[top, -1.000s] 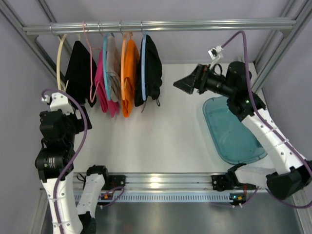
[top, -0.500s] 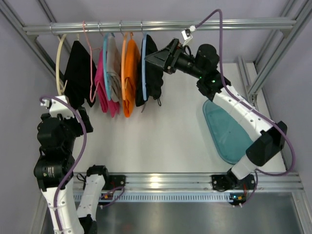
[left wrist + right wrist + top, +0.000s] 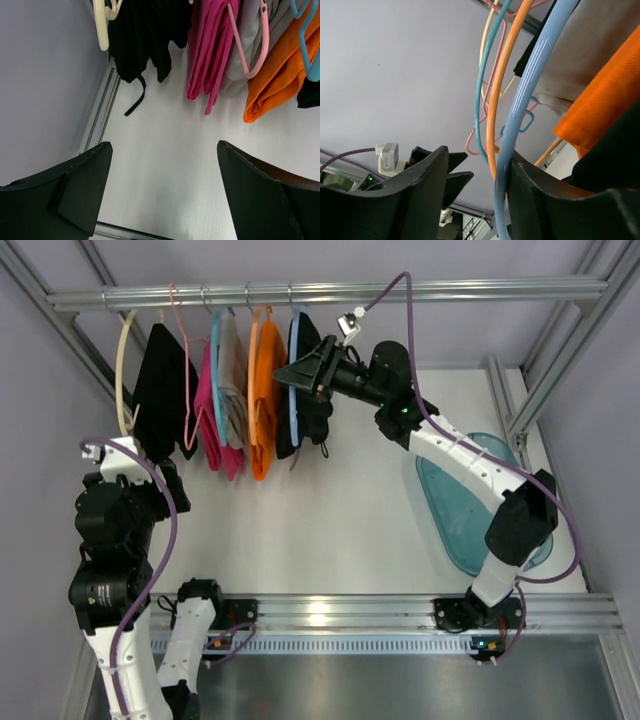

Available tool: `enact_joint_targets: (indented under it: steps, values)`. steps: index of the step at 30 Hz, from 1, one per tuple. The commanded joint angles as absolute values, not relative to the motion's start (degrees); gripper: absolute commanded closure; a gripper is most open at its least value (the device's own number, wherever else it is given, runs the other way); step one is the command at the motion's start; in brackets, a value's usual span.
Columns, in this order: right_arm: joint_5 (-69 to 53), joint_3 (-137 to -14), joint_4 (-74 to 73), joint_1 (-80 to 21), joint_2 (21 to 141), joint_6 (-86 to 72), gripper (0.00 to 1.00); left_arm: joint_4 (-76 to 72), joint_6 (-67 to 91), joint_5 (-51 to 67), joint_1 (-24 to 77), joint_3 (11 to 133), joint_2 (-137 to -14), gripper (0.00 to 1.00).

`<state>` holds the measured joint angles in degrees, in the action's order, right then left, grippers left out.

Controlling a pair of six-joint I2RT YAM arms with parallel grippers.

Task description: Remove the trousers from the hanger

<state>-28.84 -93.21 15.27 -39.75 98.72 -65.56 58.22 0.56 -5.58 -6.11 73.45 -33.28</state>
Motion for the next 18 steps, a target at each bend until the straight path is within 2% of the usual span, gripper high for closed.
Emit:
enact_joint_targets:
  steps: [1,5,7,8,12,18]
  values:
    - [-30.3,-95.3,22.2,-41.0,98.5,-68.3,0.54,57.1,1.1,-5.5,-6.2,74.4,-33.3,0.08]
    - [-30.9,-93.6,23.3,-41.0,98.1,-69.3,0.68,57.1,1.5,-5.3,-6.3,74.7,-33.5,0.08]
    - [-31.1,-93.9,23.3,-41.0,97.9,-68.6,0.72,57.2,1.6,-4.7,-6.2,74.9,-33.7,0.08]
    - [-31.1,-94.2,23.4,-40.8,97.9,-68.3,0.80,57.1,1.4,-4.0,-6.2,74.8,-33.7,0.08]
    - [-31.1,-96.1,24.3,-40.4,98.7,-67.4,1.00,57.2,1.4,-3.3,-6.3,75.0,-33.9,0.08]
    - [-32.6,-99.0,28.2,-40.0,100.1,-63.1,1.00,57.0,1.8,-4.0,-6.2,75.2,-34.3,0.08]
